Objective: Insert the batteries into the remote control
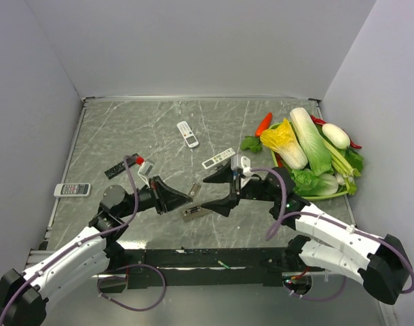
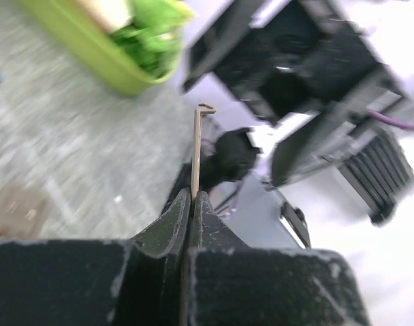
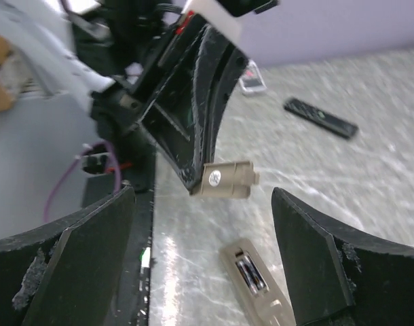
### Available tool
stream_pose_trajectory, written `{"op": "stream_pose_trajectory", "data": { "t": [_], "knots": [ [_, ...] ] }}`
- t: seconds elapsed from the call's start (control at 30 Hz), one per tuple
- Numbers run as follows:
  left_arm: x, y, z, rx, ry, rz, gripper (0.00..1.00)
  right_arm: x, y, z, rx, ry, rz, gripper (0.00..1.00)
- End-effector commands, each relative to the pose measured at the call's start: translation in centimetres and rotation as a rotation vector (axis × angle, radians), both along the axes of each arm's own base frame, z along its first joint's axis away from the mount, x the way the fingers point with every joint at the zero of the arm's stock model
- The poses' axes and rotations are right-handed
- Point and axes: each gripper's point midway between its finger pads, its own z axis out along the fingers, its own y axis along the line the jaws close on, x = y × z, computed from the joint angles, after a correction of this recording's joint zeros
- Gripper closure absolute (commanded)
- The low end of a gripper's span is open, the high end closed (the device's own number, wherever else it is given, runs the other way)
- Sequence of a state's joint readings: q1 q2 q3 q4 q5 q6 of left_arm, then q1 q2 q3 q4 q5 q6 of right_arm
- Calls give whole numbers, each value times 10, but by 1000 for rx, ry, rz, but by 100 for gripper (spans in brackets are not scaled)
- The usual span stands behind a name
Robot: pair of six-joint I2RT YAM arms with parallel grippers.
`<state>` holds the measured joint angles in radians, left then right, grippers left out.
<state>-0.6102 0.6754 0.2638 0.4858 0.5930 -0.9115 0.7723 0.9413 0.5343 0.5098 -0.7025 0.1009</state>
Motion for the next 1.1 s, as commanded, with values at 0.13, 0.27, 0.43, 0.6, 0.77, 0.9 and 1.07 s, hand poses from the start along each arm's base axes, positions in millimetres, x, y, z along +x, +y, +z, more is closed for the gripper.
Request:
{"op": "stream_pose_trajectory", "data": {
  "t": [0.13,0.27,0.43,0.6,0.77,0.9,1.07],
  "knots": [
    [-57,1,75,-192,-336,-287,99,-45,-10,43,101,-162,223,14],
    [-71,1,79,-208,-369,-382,99,-56,-9,50,97,-191,320,19],
    [-78,-4,81,-177,-399,-447,99,-65,-4,61,103,-225,432,24],
    [-82,-9,85,-159,-427,-477,99,-73,-4,70,110,-261,512,29],
    [-80,-15,84,-148,-417,-497,99,-82,-4,76,117,-293,572,32],
    [-80,-19,83,-150,-410,-505,99,-85,-4,80,125,-305,596,33],
    [-81,-20,85,-158,-415,-511,99,-87,-2,79,116,-303,620,38]
  ]
}}
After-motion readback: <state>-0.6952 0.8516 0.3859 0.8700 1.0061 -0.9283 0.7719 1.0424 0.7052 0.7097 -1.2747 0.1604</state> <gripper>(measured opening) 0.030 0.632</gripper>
